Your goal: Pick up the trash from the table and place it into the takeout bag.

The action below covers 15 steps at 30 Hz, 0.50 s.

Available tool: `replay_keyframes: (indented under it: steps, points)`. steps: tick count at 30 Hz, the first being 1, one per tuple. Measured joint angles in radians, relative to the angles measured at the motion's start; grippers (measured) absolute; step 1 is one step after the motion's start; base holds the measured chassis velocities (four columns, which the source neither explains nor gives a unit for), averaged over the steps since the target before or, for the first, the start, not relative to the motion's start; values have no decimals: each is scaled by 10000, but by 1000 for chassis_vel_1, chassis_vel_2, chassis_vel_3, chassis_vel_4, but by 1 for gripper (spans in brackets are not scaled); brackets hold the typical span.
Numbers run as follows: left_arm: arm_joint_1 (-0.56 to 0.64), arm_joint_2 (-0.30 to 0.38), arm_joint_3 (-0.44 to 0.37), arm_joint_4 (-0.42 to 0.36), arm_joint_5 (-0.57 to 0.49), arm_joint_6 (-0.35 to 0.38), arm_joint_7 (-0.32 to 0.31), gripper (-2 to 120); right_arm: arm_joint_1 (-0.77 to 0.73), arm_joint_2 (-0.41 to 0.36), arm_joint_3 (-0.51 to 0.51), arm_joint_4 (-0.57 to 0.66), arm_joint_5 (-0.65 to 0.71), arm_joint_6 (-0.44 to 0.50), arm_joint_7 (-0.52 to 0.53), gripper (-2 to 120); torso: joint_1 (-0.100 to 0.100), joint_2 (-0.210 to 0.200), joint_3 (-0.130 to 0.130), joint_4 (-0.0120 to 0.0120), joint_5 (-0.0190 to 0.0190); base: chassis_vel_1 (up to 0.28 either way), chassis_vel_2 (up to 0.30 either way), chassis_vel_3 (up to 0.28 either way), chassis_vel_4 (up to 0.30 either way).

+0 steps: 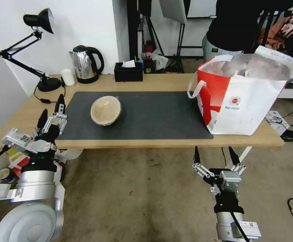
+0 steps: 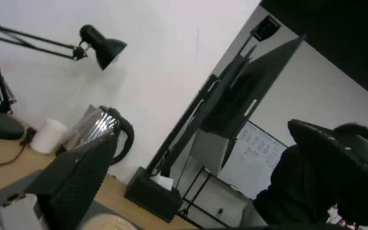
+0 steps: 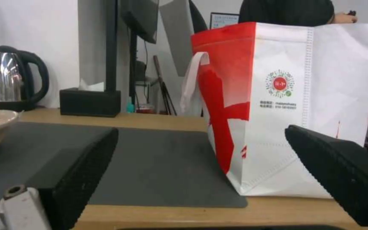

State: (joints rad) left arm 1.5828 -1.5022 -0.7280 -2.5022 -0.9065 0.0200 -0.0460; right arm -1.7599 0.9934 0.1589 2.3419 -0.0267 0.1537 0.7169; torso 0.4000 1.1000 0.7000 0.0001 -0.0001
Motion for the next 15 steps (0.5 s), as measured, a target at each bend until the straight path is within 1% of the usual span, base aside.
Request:
replay_keyframes:
  steps: [2,3,7,8,12,13,15]
  points:
    - [-42,17,-18,0,-547,200,-327,100,0,0,0,0,0,0,0,100,0,0,0,-1,1,0,0,0,0]
    - [-42,17,-18,0,-547,200,-327,100,0,0,0,0,0,0,0,100,0,0,0,-1,1,0,0,0,0]
    - [-100,35,-46,0,-1272,474,-773,100,0,0,0,0,0,0,0,100,0,1,0,-1,1,0,0,0,0]
    - [-100,35,-46,0,-1272,474,-773,100,0,0,0,0,0,0,0,100,0,1,0,-1,1,0,0,0,0]
    - [-205,75,-106,1,-2440,947,-1522,100,0,0,0,0,0,0,0,100,0,0,0,-1,0,0,0,0,0]
    - [-205,75,-106,1,-2440,947,-1522,100,0,0,0,0,0,0,0,100,0,0,0,-1,0,0,0,0,0]
    - [-248,92,-134,1,-2986,1167,-1871,100,0,0,0,0,0,0,0,100,0,0,0,-1,0,0,0,0,0]
